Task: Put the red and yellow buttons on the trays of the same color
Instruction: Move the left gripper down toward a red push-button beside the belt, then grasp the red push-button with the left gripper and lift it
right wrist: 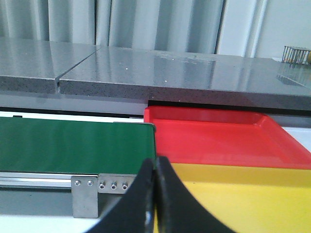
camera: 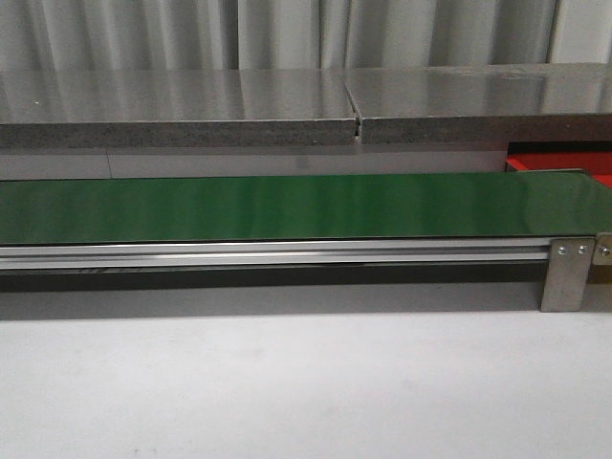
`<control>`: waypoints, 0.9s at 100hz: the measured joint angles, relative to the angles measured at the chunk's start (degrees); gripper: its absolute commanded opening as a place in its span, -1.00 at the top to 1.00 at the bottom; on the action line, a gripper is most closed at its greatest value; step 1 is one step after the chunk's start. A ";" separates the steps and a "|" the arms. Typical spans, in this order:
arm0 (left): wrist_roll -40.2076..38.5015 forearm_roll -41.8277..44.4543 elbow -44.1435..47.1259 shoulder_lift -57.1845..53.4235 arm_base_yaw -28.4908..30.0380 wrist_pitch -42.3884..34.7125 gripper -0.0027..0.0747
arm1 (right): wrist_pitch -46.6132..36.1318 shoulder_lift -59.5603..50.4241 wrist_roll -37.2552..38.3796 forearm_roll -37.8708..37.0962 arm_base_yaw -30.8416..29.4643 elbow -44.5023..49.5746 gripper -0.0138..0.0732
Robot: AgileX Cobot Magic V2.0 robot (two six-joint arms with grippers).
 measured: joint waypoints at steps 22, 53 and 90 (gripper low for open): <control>-2.45 -0.10 -3.85 5.32 0.00 2.83 -0.72 | 0.00 0.00 0.00 0.00 0.00 0.00 0.84; -3.62 -0.22 -7.14 10.63 0.00 4.21 -0.72 | 0.00 0.00 0.00 0.00 0.00 0.00 0.84; -4.08 -0.22 -7.60 12.41 0.00 4.21 -0.18 | 0.00 0.00 0.00 0.00 0.00 0.00 0.84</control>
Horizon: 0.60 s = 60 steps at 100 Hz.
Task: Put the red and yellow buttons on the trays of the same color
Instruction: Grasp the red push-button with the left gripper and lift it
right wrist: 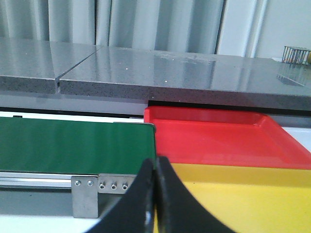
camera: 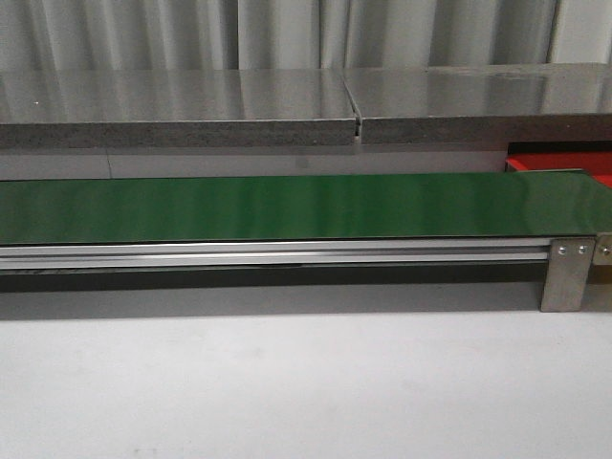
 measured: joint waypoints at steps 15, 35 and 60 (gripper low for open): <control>0.00 0.00 0.00 0.00 0.00 0.00 0.13 | 0.00 0.00 0.00 0.00 0.00 0.00 0.84; 0.00 0.00 0.00 0.00 0.00 0.00 0.39 | 0.00 0.00 0.00 0.00 0.00 0.00 0.84; 0.00 0.12 0.00 -0.63 0.00 1.44 0.40 | 0.00 0.00 0.00 0.00 0.00 0.00 0.84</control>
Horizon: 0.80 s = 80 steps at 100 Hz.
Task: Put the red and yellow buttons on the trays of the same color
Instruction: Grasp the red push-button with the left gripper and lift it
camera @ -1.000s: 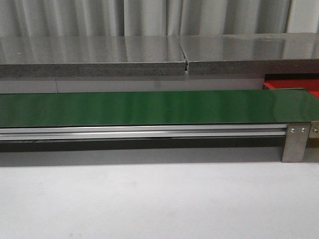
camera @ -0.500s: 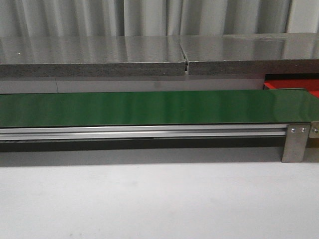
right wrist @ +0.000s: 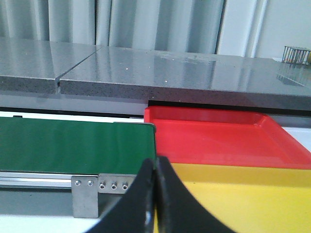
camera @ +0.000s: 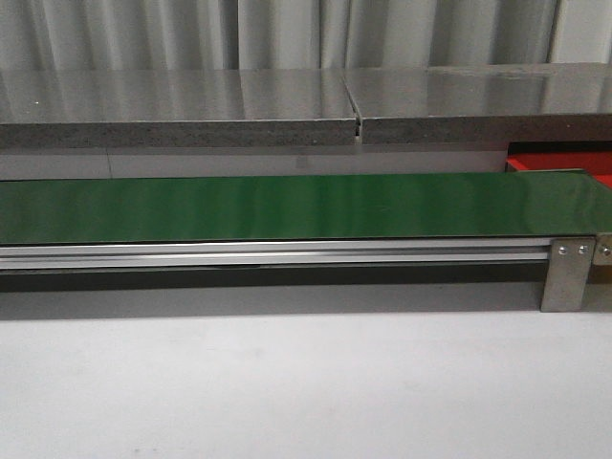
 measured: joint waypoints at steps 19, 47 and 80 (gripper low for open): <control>-0.09 0.47 0.00 -6.41 0.00 1.64 0.40 | 0.00 0.00 0.00 0.00 0.00 0.00 0.84; 2.61 1.45 -6.97 -13.35 0.00 7.89 0.40 | 0.00 0.00 0.00 0.00 0.00 0.00 0.84; 3.96 1.20 -12.30 -12.65 -6.17 10.33 0.40 | 0.00 0.00 0.00 0.00 0.00 0.00 0.84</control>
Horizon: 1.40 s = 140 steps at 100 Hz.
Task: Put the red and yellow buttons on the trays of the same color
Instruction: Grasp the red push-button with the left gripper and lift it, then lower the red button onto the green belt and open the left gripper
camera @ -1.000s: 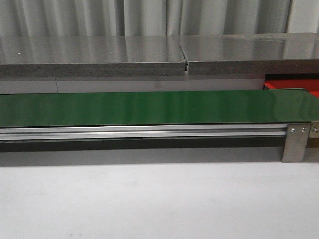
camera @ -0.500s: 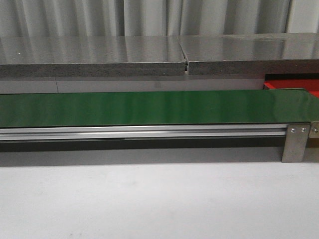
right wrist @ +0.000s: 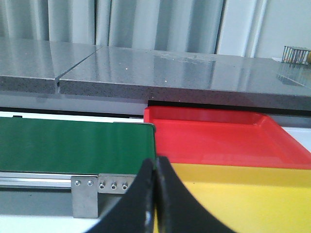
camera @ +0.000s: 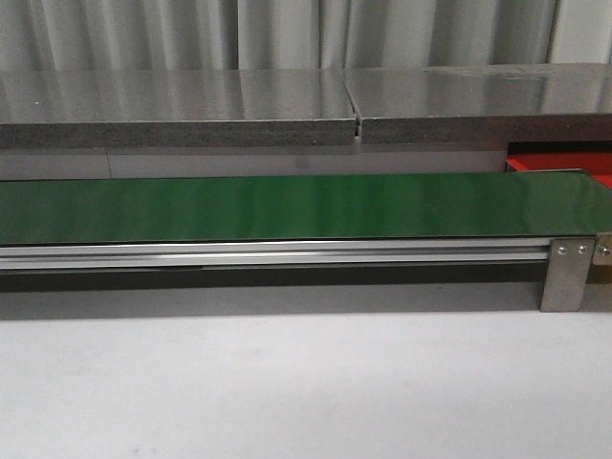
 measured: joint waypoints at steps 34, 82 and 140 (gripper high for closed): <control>0.13 -2.42 -0.10 7.40 -5.53 -2.07 0.40 | 0.00 0.00 0.00 0.00 0.00 0.00 0.84; 3.16 -3.74 -0.91 10.48 -5.75 -3.66 -0.31 | 0.00 0.00 0.00 0.00 0.00 0.00 0.84; 4.02 -3.74 -8.28 10.48 0.30 0.46 -0.29 | 0.00 0.00 0.00 0.00 0.00 0.00 0.84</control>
